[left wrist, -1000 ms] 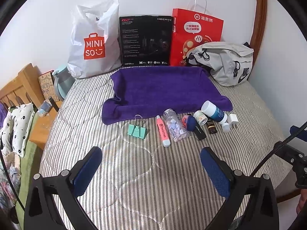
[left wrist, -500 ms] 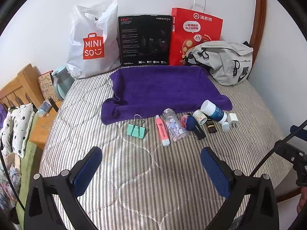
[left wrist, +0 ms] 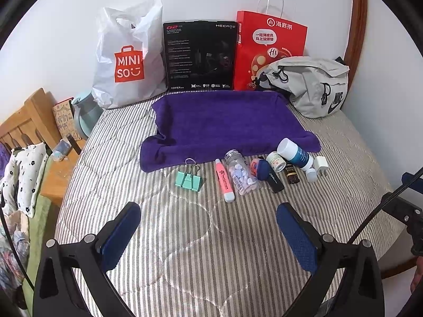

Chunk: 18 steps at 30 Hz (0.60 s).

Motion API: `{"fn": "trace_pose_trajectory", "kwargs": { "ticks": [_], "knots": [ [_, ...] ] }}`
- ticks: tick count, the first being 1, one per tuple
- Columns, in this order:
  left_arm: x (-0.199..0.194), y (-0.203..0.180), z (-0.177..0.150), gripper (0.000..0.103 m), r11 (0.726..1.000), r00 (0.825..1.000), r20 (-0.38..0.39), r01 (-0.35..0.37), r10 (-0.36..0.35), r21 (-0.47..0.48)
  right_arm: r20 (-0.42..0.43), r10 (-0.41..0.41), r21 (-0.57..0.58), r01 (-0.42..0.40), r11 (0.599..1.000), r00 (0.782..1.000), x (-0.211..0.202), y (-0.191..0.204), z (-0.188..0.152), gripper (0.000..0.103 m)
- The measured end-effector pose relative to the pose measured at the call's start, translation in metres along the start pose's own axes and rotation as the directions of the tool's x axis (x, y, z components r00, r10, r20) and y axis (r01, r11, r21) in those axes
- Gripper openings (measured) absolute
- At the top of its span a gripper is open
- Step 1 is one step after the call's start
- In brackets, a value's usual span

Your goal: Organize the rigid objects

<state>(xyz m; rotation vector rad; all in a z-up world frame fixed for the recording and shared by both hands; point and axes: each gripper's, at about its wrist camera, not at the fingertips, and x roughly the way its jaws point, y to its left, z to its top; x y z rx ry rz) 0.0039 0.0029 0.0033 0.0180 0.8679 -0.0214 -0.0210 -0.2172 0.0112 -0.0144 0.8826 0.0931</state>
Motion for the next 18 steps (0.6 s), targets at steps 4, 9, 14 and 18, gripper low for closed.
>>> {"fn": "trace_pose_trajectory", "kwargs": {
  "ticks": [4, 9, 14, 18],
  "knots": [
    [0.0017, 0.0024, -0.0009, 0.103, 1.000, 1.000, -0.007, 0.003, -0.003, -0.008, -0.002, 0.003, -0.003, -0.003, 1.000, 1.000, 0.0007, 0.0017, 0.0004, 0.103],
    [0.0034, 0.0054, 0.0002, 0.103, 1.000, 1.000, -0.007, 0.004, -0.004, -0.013, -0.002, 0.007, -0.006, -0.007, 1.000, 1.000, 0.0006, 0.0043, -0.0004, 0.103],
    [0.0053, 0.0065, 0.0011, 0.103, 1.000, 1.000, -0.010, 0.008, -0.008, -0.015, -0.006, 0.004, -0.002, -0.004, 1.000, 1.000, 0.0015, 0.0036, -0.0001, 0.103],
    [0.0059, 0.0064, 0.0020, 0.103, 1.000, 1.000, -0.012, 0.012, -0.012, -0.015, -0.004, 0.004, 0.003, -0.004, 1.000, 1.000, -0.0005, 0.0014, 0.0001, 0.103]
  ]
}}
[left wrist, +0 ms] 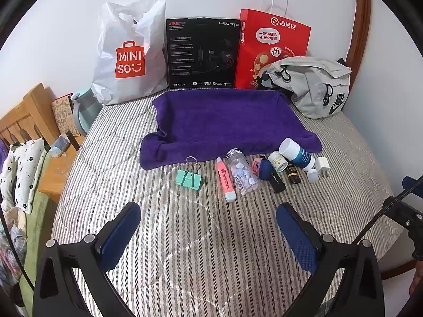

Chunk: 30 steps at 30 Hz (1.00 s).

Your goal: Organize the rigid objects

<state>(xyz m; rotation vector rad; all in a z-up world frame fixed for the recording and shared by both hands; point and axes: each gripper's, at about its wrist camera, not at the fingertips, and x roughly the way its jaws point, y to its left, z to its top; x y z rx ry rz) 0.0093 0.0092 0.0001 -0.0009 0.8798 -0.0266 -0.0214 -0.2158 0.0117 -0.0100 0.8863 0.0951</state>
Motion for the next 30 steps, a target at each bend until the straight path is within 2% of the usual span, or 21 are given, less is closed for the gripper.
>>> {"fn": "trace_pose_trajectory", "kwargs": {
  "ticks": [10, 15, 17, 20, 30],
  "knots": [
    [0.001, -0.005, 0.001, 0.103, 1.000, 1.000, -0.002, 0.007, -0.007, 0.009, 0.003, 0.006, 0.003, -0.006, 1.000, 1.000, 0.000, -0.004, 0.000, 0.103],
    [0.004, -0.006, 0.002, 0.103, 1.000, 1.000, -0.001, -0.011, 0.011, 0.021, -0.006, 0.008, 0.005, -0.008, 1.000, 1.000, 0.006, -0.008, 0.001, 0.103],
    [0.009, -0.004, 0.002, 0.103, 1.000, 1.000, -0.006, 0.005, -0.005, 0.016, -0.011, 0.011, 0.008, -0.011, 1.000, 1.000, 0.010, -0.010, 0.000, 0.103],
    [0.019, 0.000, 0.002, 0.103, 1.000, 1.000, -0.020, 0.019, -0.019, 0.003, -0.022, 0.008, 0.020, -0.008, 1.000, 1.000, 0.017, -0.017, -0.001, 0.103],
    [0.079, 0.016, 0.006, 0.103, 0.999, 0.997, -0.070, -0.036, 0.037, 0.007, -0.080, 0.007, 0.055, -0.003, 0.998, 0.997, 0.046, -0.048, -0.005, 0.103]
  ]
}}
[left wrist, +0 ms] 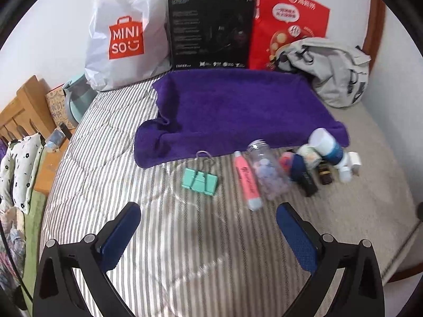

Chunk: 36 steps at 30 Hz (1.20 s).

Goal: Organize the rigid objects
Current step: 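Grasp the mint binder clip with left tool while right tool grasps white charger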

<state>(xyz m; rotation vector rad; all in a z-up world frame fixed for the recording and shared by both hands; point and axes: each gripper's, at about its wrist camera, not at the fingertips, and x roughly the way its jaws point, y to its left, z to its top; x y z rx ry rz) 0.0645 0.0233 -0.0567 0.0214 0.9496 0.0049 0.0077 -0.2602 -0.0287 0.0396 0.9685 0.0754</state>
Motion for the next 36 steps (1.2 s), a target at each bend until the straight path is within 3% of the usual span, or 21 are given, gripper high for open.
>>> {"fn": "trace_pose_trajectory", "kwargs": {
  "ticks": [6, 15, 24, 27, 32, 36],
  "knots": [
    [0.042, 0.014, 0.003, 0.102, 0.999, 0.999, -0.023, -0.029, 0.030, 0.040, -0.040, -0.033, 0.017, 0.033, 0.999, 0.999, 0.014, -0.017, 0.000, 0.103],
    [0.084, 0.023, 0.011, 0.089, 0.992, 0.998, -0.047, 0.050, -0.045, 0.115, -0.096, -0.068, 0.015, 0.070, 0.997, 0.993, 0.037, -0.024, 0.003, 0.103],
    [0.091, 0.024, 0.013, 0.062, 0.982, 0.992, -0.032, 0.123, -0.120, 0.145, -0.144, -0.077, 0.022, 0.081, 0.996, 0.987, 0.071, -0.028, 0.011, 0.103],
    [0.089, 0.020, 0.014, 0.039, 0.979, 0.990, -0.028, 0.138, -0.135, 0.151, -0.140, -0.043, 0.066, 0.053, 0.996, 0.989, 0.081, -0.035, 0.018, 0.103],
    [0.088, 0.016, 0.016, 0.039, 0.981, 0.992, -0.038, 0.126, -0.122, 0.148, -0.110, -0.023, 0.119, 0.036, 0.992, 0.994, 0.100, -0.043, 0.034, 0.102],
    [0.088, 0.017, 0.015, 0.039, 0.984, 0.993, -0.032, 0.121, -0.118, 0.128, -0.110, 0.012, 0.168, 0.006, 0.986, 0.994, 0.123, -0.046, 0.045, 0.094]
  ]
}}
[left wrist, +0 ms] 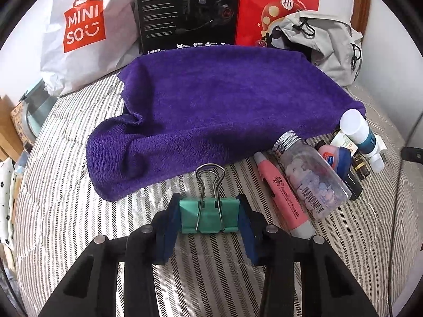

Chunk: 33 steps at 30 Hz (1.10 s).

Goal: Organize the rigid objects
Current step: 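Grasp the mint binder clip with left tool while right tool grasps white charger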

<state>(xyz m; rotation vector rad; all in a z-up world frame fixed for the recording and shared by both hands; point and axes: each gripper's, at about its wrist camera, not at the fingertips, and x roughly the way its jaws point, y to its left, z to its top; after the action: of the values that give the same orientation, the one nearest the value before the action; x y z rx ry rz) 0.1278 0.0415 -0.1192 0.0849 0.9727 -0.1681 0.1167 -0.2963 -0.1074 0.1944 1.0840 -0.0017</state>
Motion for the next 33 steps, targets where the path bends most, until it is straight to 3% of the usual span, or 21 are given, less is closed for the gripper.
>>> {"fn": "trace_pose_trajectory", "kwargs": {
  "ticks": [7, 11, 16, 24, 28, 33],
  "knots": [
    [0.000, 0.000, 0.001, 0.039, 1.000, 1.000, -0.005, -0.003, 0.003, -0.010, 0.002, -0.027, -0.031, 0.027, 0.999, 1.000, 0.029, 0.011, 0.011, 0.082],
    [0.001, 0.000, 0.001, 0.039, 1.000, 1.000, -0.004, -0.006, 0.006, -0.013, 0.030, -0.099, -0.096, 0.102, 0.990, 0.995, 0.037, 0.019, 0.011, 0.064],
    [0.000, -0.001, 0.001, 0.039, 1.000, 1.000, -0.004, -0.004, 0.004, -0.014, 0.029, -0.088, -0.114, 0.091, 0.989, 0.996, 0.034, 0.007, 0.012, 0.049],
    [0.000, -0.001, 0.000, 0.040, 0.999, 1.000, 0.009, -0.021, 0.021, -0.036, 0.041, -0.088, -0.135, 0.093, 0.987, 0.995, 0.035, 0.004, 0.012, 0.044],
    [0.001, 0.000, 0.002, 0.039, 0.999, 1.000, -0.001, -0.018, 0.018, -0.040, 0.020, -0.070, -0.128, 0.072, 0.989, 0.997, 0.034, -0.001, 0.015, 0.027],
    [-0.005, 0.012, 0.001, 0.039, 0.995, 0.999, -0.013, 0.041, -0.043, -0.089, -0.007, -0.052, -0.116, 0.051, 0.992, 0.999, 0.026, -0.007, 0.010, 0.027]
  ]
}}
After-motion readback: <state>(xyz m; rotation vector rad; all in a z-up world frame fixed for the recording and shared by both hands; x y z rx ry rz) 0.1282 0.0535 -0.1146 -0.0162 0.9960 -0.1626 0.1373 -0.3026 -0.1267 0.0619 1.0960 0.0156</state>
